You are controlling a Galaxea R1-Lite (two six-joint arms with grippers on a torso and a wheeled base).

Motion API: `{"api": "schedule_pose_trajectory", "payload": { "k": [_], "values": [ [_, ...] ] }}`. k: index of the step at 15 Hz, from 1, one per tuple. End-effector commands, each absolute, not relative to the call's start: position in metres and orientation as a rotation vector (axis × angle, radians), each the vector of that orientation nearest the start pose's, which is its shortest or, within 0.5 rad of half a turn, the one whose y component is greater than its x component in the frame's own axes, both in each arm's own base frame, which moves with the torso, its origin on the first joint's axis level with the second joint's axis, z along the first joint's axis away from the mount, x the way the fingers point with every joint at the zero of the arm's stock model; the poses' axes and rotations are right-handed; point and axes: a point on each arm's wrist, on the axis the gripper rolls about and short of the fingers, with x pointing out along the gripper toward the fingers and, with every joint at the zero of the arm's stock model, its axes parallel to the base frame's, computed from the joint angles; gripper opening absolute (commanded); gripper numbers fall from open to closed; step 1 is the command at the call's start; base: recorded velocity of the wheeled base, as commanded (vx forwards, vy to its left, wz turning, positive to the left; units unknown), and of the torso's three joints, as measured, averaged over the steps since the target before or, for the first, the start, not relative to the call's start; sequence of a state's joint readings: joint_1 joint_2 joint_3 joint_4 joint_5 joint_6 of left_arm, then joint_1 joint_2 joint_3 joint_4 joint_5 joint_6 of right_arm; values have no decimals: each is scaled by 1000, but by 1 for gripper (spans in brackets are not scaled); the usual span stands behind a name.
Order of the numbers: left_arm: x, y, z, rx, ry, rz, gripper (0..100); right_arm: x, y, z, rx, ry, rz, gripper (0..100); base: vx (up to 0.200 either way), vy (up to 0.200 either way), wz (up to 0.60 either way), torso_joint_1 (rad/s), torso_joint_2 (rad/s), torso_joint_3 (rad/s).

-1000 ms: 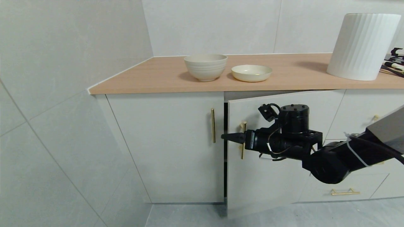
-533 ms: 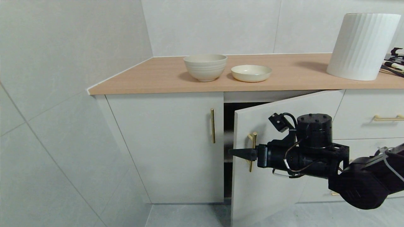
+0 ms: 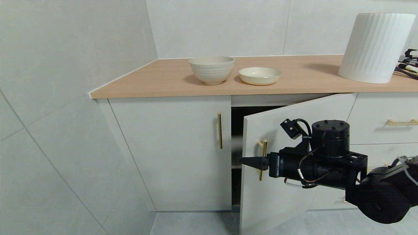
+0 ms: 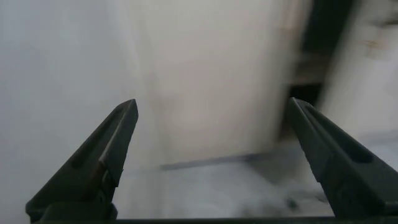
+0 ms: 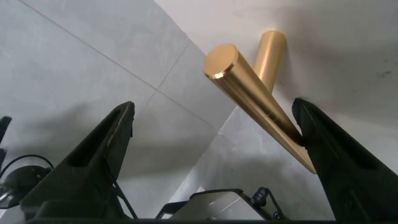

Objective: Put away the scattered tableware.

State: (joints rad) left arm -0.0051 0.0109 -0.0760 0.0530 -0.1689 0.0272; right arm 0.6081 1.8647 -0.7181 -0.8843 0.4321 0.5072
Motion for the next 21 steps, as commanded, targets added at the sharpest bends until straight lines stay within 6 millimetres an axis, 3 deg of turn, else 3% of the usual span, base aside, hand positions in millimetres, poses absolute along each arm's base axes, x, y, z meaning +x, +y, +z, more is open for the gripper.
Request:
{"api": "schedule_pose_trajectory", "payload": {
  "k": [1, 4, 6, 10, 12, 13, 17, 19, 21],
  "values": [
    [-27, -6, 114, 24, 20, -299, 100, 260, 193, 136, 434, 515, 948, 100, 0, 0, 0, 0, 0, 0],
    [-9, -12, 170, 0, 75, -602, 100, 261, 193, 136, 435, 516, 949, 100, 0, 0, 0, 0, 0, 0],
    [22, -15, 202, -35, 154, -726, 100, 260, 193, 136, 437, 518, 947, 100, 0, 0, 0, 0, 0, 0],
    [94, -24, 229, -89, 300, -869, 100, 260, 193, 136, 437, 519, 948, 100, 0, 0, 0, 0, 0, 0],
    [127, -32, 221, -102, 360, -906, 100, 260, 193, 135, 438, 523, 947, 100, 0, 0, 0, 0, 0, 0],
    [153, -40, 205, -117, 422, -930, 100, 260, 193, 135, 438, 523, 947, 100, 0, 0, 0, 0, 0, 0],
    [203, -62, 139, -160, 609, -971, 100, 259, 193, 135, 436, 524, 948, 100, 0, 0, 0, 0, 0, 0],
    [208, -63, 126, -159, 606, -970, 100, 259, 193, 135, 436, 524, 948, 100, 0, 0, 0, 0, 0, 0],
    [206, -66, 126, -175, 598, -972, 100, 259, 193, 134, 437, 526, 947, 100, 0, 0, 0, 0, 0, 0]
  ]
}}
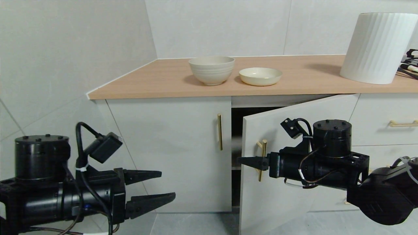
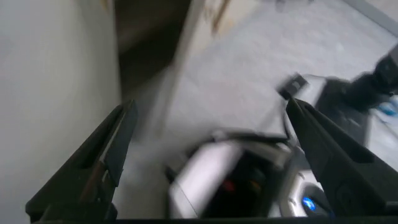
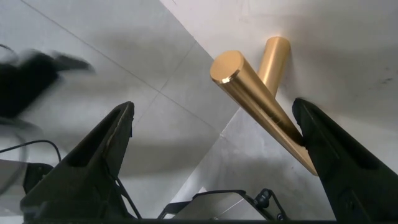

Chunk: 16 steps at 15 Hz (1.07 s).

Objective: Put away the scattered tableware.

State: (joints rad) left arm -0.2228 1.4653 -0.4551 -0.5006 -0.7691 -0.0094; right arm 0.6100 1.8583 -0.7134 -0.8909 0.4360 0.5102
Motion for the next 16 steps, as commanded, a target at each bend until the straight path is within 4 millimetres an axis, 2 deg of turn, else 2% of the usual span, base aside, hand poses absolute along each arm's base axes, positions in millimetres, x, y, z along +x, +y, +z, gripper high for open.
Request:
{"api": "schedule_pose_trajectory", "payload": {
  "k": [1, 2, 10, 12, 16],
  "values": [
    [206, -68, 129, -197, 603, -965, 100, 260, 193, 134, 437, 528, 947, 100, 0, 0, 0, 0, 0, 0],
    [205, -70, 130, -213, 612, -956, 0, 259, 194, 134, 438, 529, 948, 100, 0, 0, 0, 0, 0, 0],
    [215, -80, 142, -235, 547, -980, 0, 260, 194, 132, 433, 531, 948, 100, 0, 0, 0, 0, 0, 0],
    [223, -92, 144, -250, 557, -1012, 0, 259, 194, 133, 435, 529, 950, 100, 0, 0, 0, 0, 0, 0],
    [260, -132, 149, -348, 534, -1080, 0, 257, 195, 131, 431, 538, 954, 100, 0, 0, 0, 0, 0, 0]
  ]
}}
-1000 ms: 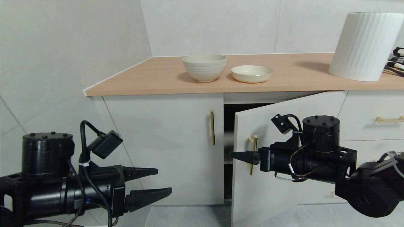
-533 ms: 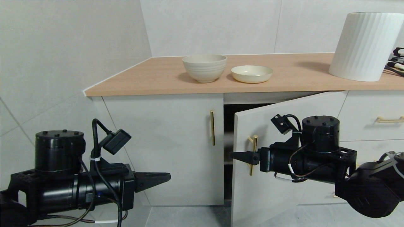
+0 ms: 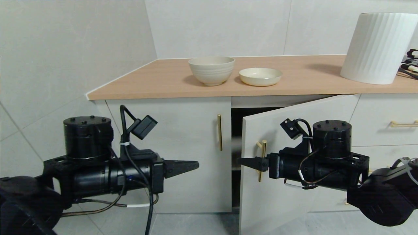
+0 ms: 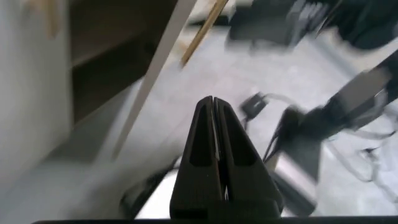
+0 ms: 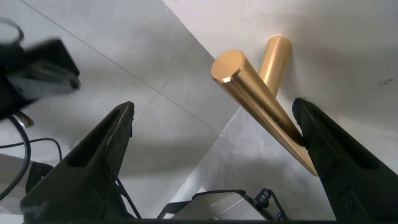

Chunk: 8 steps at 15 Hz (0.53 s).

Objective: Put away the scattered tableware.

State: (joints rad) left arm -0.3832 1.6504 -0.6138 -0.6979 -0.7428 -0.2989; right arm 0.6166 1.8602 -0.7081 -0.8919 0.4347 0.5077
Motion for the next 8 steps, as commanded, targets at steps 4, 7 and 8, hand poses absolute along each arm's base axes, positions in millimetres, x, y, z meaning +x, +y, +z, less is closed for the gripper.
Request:
{"api": "schedule_pose_trajectory", "payload": {
  "k": [4, 7, 8],
  "values": [
    [287, -145, 141, -357, 528, -1071, 0, 256, 195, 133, 431, 532, 957, 100, 0, 0, 0, 0, 0, 0],
    [303, -165, 103, -344, 506, -1027, 0, 256, 195, 131, 430, 540, 955, 100, 0, 0, 0, 0, 0, 0],
    [308, -173, 96, -350, 457, -993, 0, 256, 195, 131, 430, 540, 955, 100, 0, 0, 0, 0, 0, 0]
  ]
}}
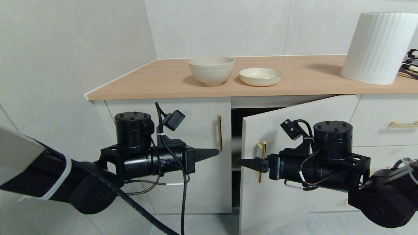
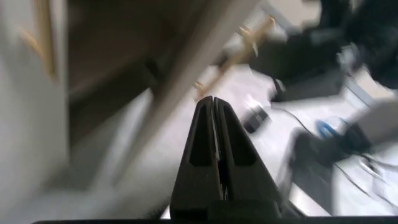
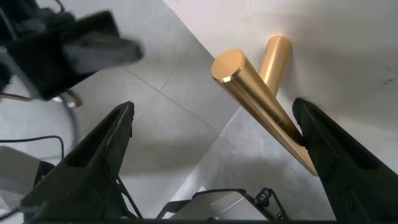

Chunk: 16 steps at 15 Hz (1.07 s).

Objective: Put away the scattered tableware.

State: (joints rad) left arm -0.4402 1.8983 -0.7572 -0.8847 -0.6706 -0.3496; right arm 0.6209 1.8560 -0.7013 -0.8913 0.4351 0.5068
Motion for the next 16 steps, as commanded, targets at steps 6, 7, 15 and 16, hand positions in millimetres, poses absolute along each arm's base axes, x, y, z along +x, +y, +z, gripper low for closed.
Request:
{"api": "schedule_pose_trajectory", "payload": {
  "k": [6, 7, 15, 16],
  "values": [
    [314, -201, 68, -351, 334, -1002, 0, 253, 193, 131, 427, 544, 957, 100, 0, 0, 0, 0, 0, 0],
    [317, -203, 67, -351, 327, -1000, 0, 253, 193, 130, 427, 548, 959, 100, 0, 0, 0, 0, 0, 0],
    [334, -224, 64, -346, 305, -1022, 0, 251, 191, 128, 404, 547, 964, 100, 0, 0, 0, 0, 0, 0],
    [338, -227, 60, -344, 304, -1026, 0, 249, 190, 127, 394, 545, 966, 100, 0, 0, 0, 0, 0, 0]
  ]
}}
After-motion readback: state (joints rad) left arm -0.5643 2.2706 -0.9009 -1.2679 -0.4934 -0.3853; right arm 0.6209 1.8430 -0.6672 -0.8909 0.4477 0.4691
